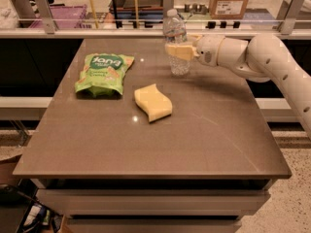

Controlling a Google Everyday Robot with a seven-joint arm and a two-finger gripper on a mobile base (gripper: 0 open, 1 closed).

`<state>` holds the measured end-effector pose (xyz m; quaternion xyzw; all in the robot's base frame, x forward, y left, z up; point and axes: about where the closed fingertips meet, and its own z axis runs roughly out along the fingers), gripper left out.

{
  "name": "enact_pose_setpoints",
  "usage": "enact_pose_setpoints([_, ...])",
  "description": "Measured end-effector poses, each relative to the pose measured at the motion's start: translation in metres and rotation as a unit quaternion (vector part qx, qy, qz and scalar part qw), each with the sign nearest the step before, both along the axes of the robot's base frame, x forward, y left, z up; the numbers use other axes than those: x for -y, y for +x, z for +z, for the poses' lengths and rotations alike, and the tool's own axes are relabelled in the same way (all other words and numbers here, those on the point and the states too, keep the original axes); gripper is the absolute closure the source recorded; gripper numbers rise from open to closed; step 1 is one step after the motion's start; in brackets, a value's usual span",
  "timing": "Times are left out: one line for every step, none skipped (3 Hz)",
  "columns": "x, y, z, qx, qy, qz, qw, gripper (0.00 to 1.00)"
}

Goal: Place water bottle upright

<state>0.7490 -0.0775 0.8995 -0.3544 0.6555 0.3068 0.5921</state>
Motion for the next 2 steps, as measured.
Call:
enact_pose_setpoints([-0.011,0.001,0.028,0.028,0.005,0.008,0.9996,1.00])
enact_pose_setpoints([-0.019,-0.001,0.056,0.058,0.008,0.014,0.9982,1.00])
